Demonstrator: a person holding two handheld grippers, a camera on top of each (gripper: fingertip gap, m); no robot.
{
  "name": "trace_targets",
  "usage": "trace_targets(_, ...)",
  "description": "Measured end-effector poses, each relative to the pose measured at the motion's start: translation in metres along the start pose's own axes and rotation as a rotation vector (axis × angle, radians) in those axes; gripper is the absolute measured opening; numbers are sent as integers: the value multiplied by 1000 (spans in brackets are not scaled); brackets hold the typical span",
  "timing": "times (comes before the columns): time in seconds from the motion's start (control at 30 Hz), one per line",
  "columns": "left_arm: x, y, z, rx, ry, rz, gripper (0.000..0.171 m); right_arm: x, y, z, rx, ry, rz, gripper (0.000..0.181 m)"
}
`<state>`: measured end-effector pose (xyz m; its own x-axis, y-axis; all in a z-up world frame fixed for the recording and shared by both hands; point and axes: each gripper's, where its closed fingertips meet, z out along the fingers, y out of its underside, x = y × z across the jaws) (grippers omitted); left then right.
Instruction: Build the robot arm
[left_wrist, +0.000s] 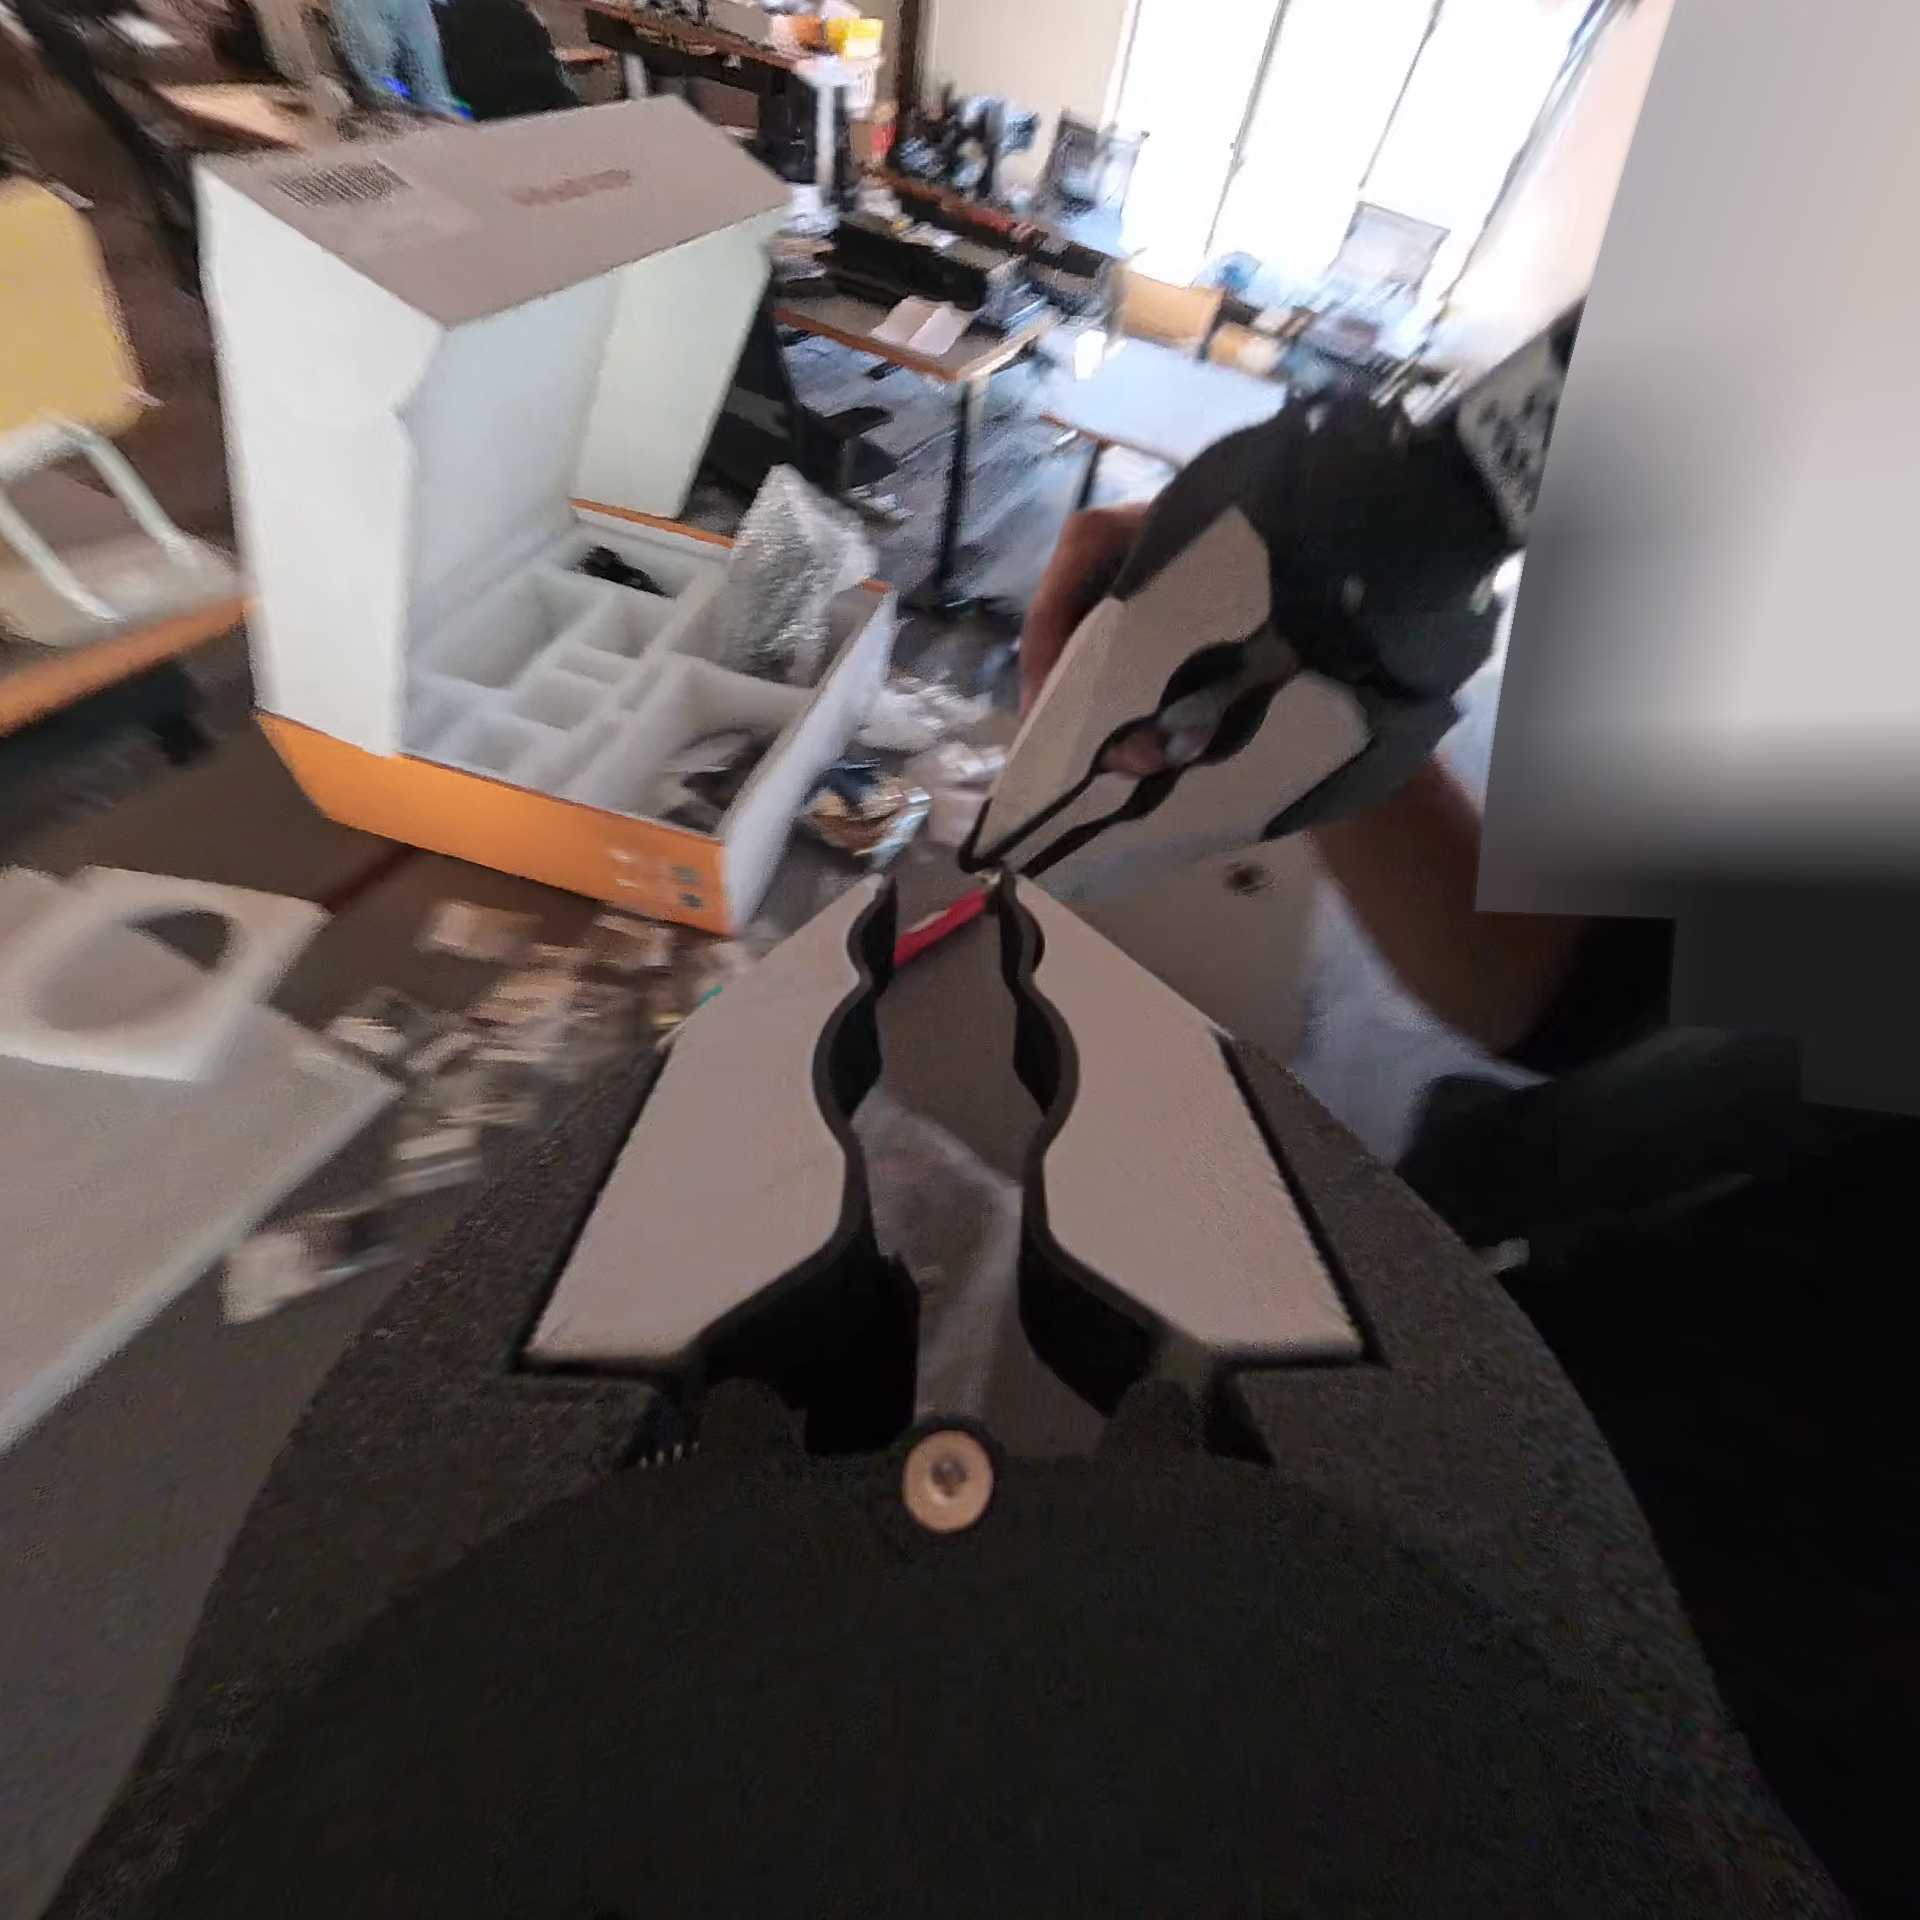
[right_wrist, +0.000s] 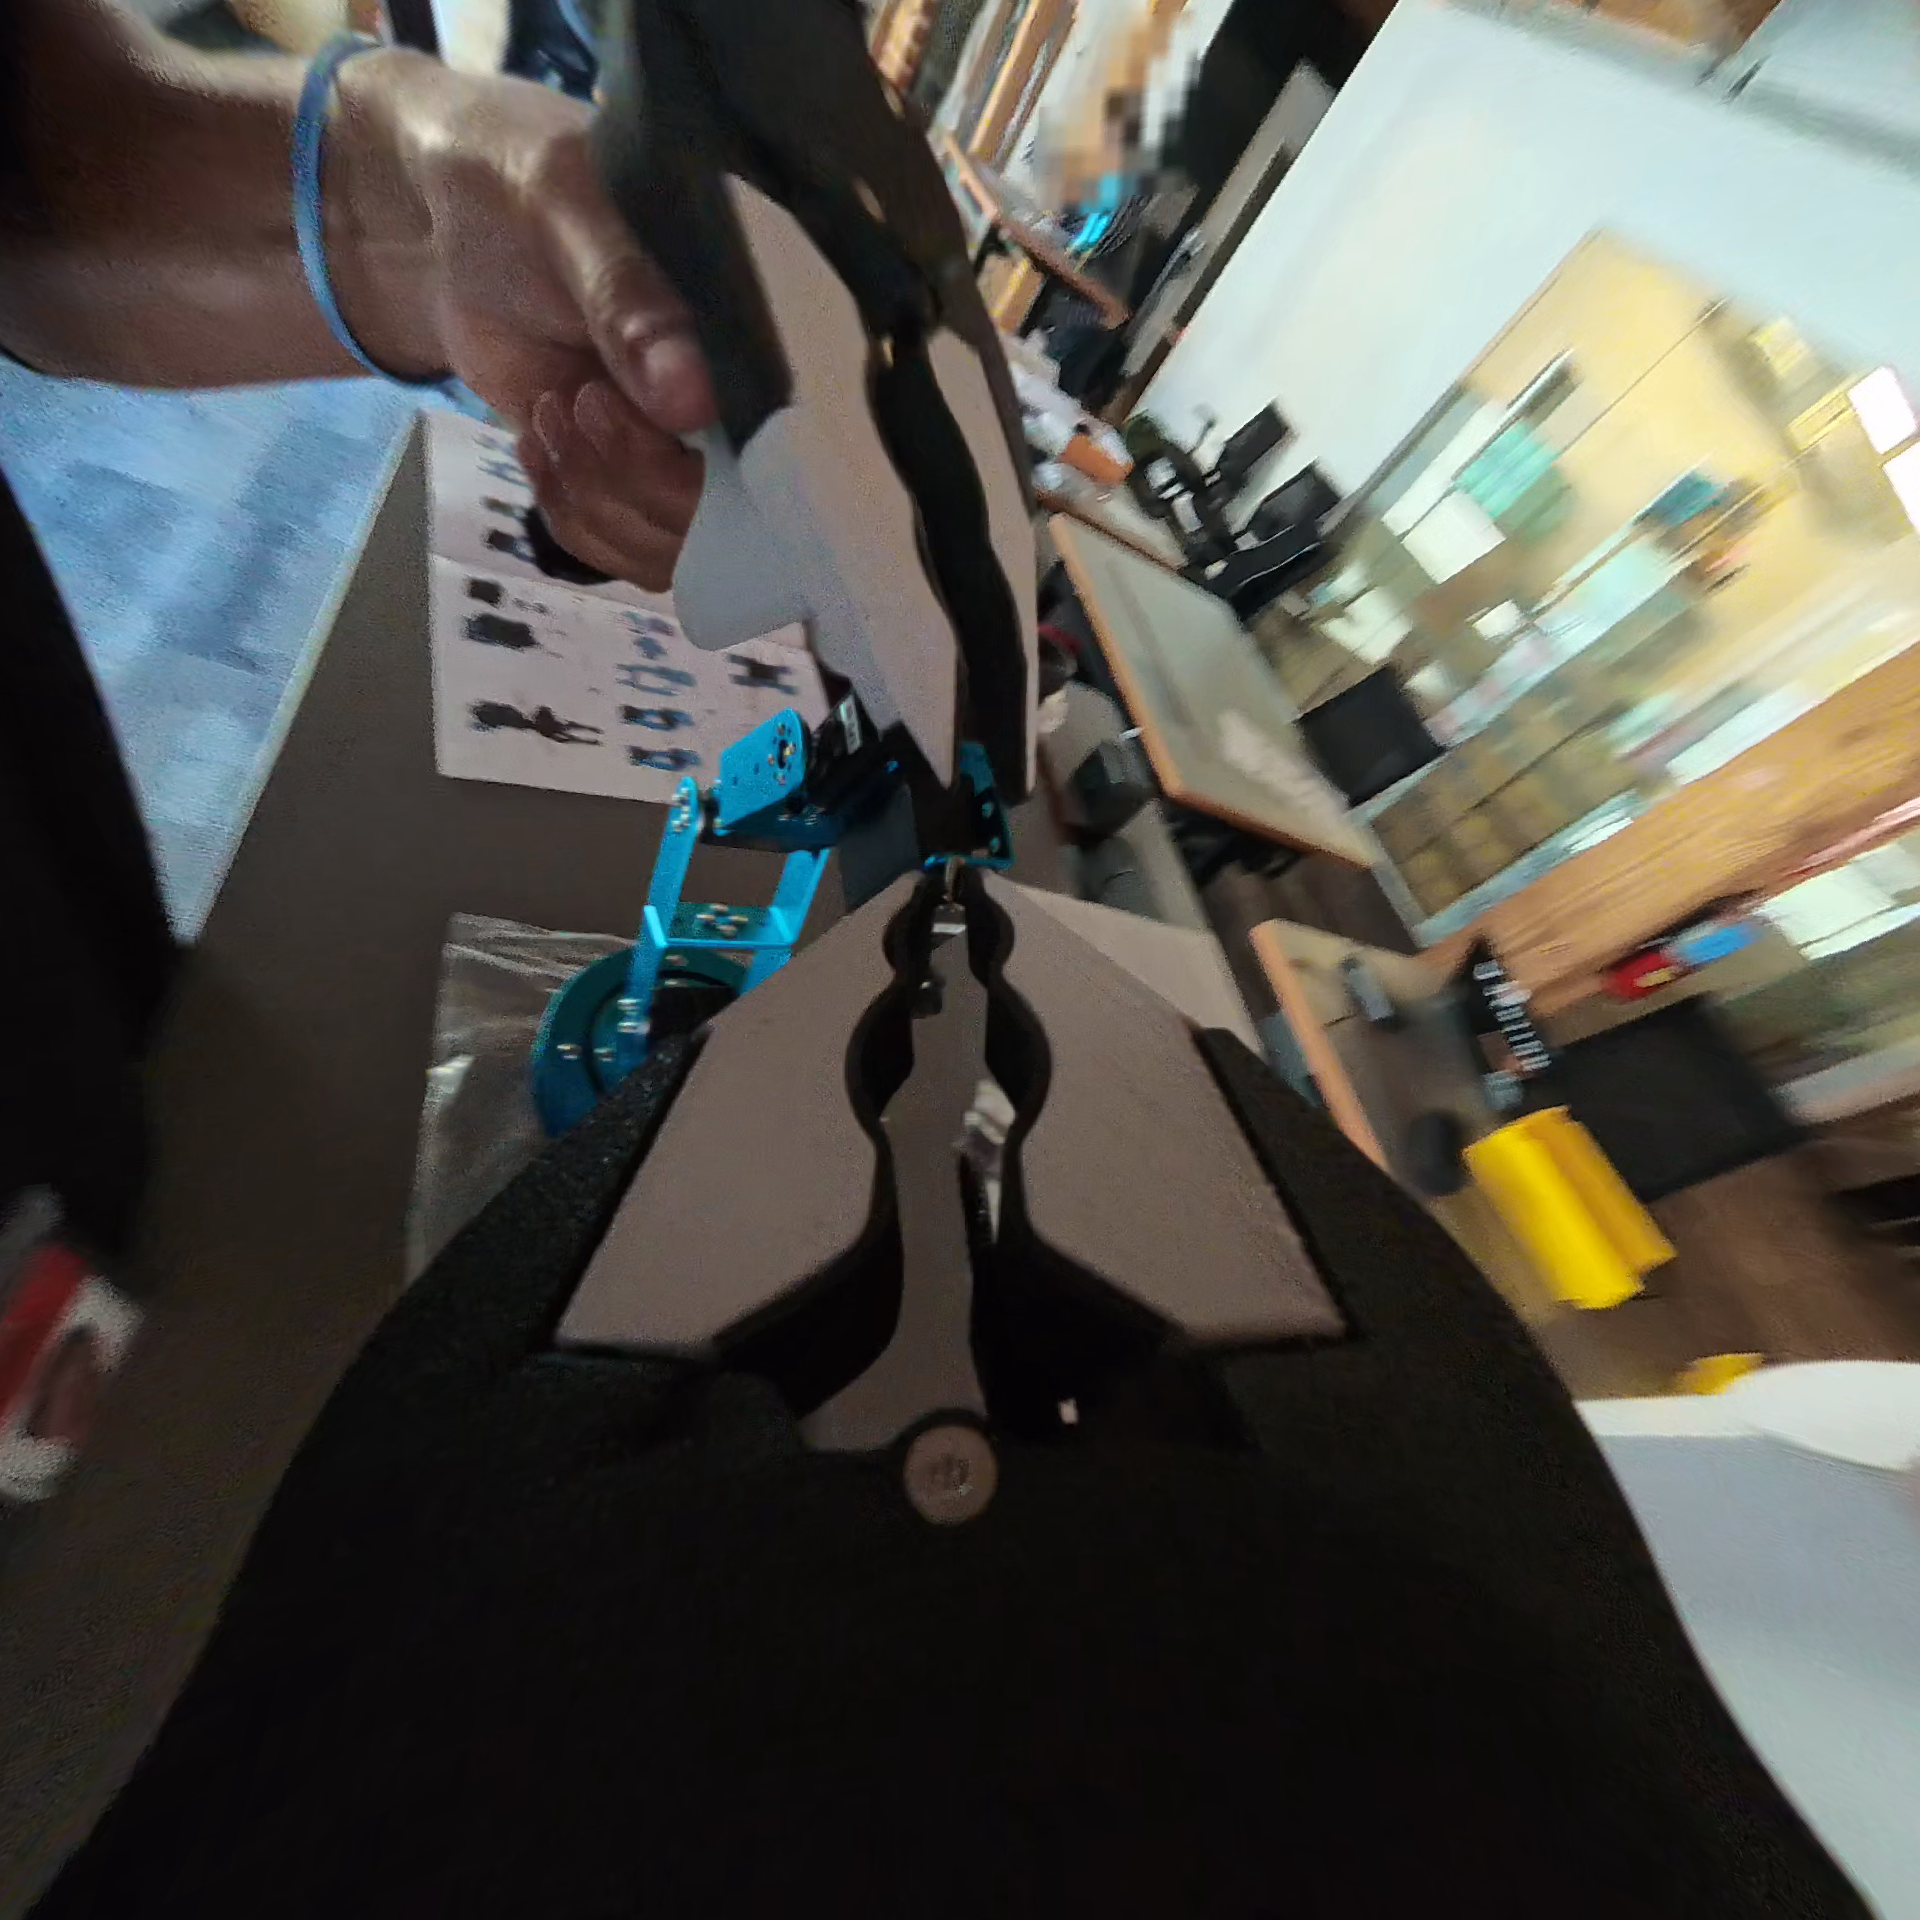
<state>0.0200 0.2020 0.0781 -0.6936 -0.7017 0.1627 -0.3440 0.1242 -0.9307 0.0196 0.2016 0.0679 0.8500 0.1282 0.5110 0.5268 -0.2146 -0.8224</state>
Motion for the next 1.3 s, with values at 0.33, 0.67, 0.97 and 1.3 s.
trace_targets(0.33, 42, -3, 6, 33, 258, -288, 8, -14, -23, -22, 35, 51, -213, 5)
trace_targets(0.67, 78, -15, 0, 124, 473, -337, 2, -29, -48, -51, 268, -87, -85, 5)
trace_targets(0.97, 75, -16, -2, 201, 516, -435, 1, -27, -47, -52, 367, -126, 37, 5)
trace_targets(1.3, 70, -18, -4, 239, 521, -492, 1, -22, -48, -49, 368, -109, 26, 4)
